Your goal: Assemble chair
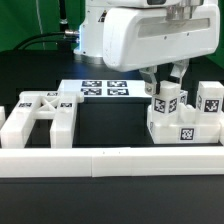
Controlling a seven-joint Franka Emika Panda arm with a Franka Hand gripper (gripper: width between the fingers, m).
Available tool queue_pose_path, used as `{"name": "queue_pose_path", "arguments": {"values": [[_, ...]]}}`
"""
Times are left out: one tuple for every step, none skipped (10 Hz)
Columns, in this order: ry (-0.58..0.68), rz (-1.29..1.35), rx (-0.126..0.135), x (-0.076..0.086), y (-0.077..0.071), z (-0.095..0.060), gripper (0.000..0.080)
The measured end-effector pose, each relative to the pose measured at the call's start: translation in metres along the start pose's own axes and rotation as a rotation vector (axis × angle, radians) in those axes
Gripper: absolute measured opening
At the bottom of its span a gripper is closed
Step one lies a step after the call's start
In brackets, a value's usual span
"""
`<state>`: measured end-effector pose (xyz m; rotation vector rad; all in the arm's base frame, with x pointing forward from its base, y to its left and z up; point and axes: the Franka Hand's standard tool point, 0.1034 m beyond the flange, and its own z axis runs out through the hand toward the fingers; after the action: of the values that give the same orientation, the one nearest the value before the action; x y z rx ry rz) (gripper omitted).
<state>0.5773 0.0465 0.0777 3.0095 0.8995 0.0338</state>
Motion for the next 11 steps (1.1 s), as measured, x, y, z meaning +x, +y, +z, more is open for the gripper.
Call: {"name": "queue_pose_path", "arguments": {"values": [[0.000, 0.038, 0.000, 0.0000, 0.0000, 0.0000, 0.0285], [0.000, 0.127, 0.001, 0.0001, -0.0003, 0.0000, 0.0285], [0.000, 0.241, 0.001, 0.0004, -0.0007, 0.0000, 0.0285], [0.000, 0.345, 0.001, 0.0007, -0.0013, 0.0000, 0.0285], [0.000, 0.451, 0.001, 0.0010, -0.0017, 0.0001, 0.0285], [0.000, 0.547, 0.001, 0.0013, -0.0021, 0.0002, 0.0285], [0.000, 0.666, 0.001, 0.0017, -0.0027, 0.0002, 0.0285], [0.002, 0.731, 0.002, 0.0019, -0.0021, 0.0002, 0.0285], [0.002, 0.841, 0.002, 0.0019, -0.0011, 0.0000, 0.0285], [0.002, 0.917, 0.000, 0.0013, 0.0006, -0.0003, 0.0285], [0.001, 0.971, 0.000, 0.0008, 0.0009, -0.0005, 0.0285]]}}
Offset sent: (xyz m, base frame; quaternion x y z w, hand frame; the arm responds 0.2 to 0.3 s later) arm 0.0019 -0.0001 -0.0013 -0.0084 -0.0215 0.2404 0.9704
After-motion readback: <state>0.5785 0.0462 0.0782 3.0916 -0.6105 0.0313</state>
